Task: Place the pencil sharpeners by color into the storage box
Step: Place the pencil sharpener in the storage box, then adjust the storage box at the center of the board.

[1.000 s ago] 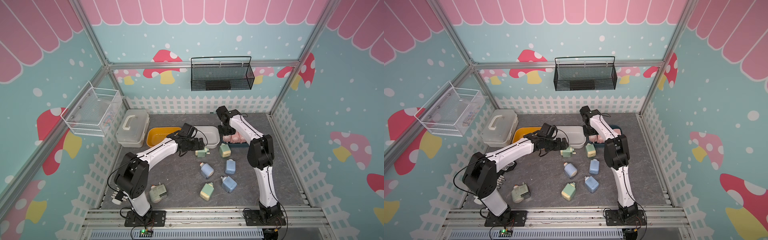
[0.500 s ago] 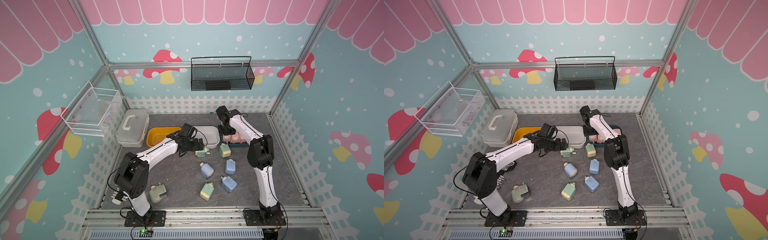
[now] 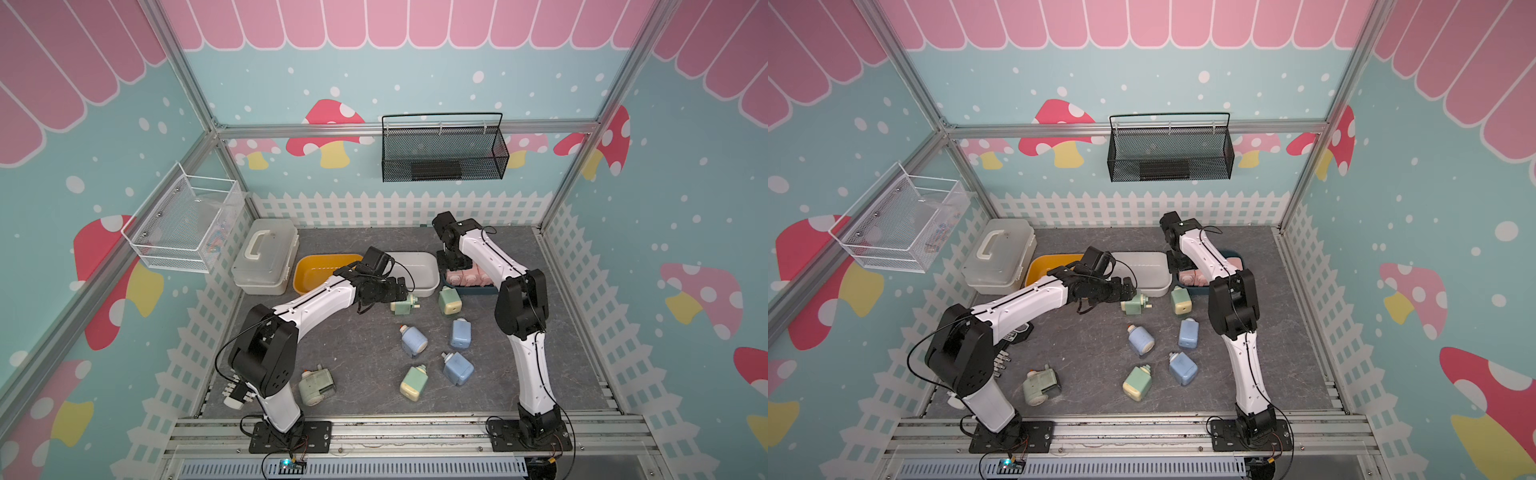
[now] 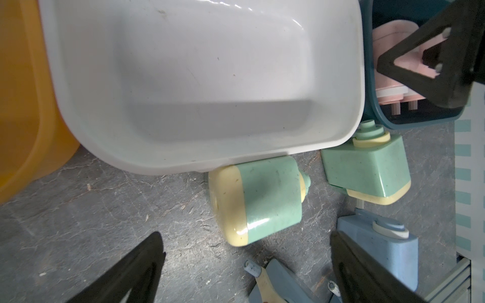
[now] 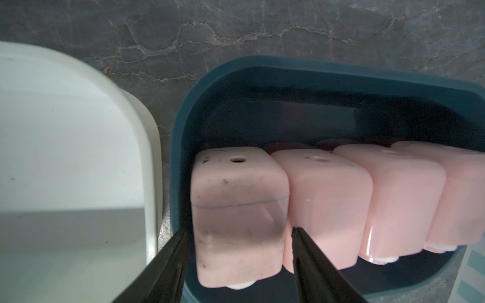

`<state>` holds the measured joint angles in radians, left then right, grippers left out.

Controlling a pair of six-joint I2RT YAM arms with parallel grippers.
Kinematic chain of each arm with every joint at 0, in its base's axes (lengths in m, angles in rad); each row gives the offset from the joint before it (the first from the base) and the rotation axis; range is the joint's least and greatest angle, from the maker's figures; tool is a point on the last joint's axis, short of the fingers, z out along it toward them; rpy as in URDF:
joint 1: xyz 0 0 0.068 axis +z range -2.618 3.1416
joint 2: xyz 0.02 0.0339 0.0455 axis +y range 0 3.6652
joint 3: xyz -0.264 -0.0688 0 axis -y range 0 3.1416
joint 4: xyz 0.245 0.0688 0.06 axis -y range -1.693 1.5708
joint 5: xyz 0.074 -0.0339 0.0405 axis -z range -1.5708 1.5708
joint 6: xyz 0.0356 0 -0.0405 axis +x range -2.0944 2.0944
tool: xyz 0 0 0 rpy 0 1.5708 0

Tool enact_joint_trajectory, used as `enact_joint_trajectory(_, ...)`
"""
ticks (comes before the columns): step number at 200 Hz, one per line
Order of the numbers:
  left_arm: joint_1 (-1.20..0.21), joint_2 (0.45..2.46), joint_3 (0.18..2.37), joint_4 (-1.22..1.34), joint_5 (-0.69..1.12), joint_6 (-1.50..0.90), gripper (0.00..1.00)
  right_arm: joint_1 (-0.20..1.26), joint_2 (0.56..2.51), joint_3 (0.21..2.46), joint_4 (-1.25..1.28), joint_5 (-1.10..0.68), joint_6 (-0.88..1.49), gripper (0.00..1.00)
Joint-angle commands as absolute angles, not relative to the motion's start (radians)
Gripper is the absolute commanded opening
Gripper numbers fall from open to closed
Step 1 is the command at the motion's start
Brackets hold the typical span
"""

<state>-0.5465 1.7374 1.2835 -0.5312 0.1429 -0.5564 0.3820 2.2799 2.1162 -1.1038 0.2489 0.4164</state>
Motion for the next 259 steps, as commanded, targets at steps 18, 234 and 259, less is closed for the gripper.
enact_joint_trajectory(18,-0.527,1.726,1.270,-0.539,0.086,-0.546,0.99,0.384,2.145,2.045,-1.072,0.207,0.397,0.75)
enact_joint_trajectory(234,-0.355,2.068,1.614,-0.528,0.125,-0.465,0.99,0.376,1.306,1.041,-0.279,0.073,0.172,0.99)
enact_joint_trajectory(259,-0.371,2.063,1.613,-0.527,0.128,-0.468,0.99,0.376,1.282,1.012,-0.273,0.056,0.166,0.98)
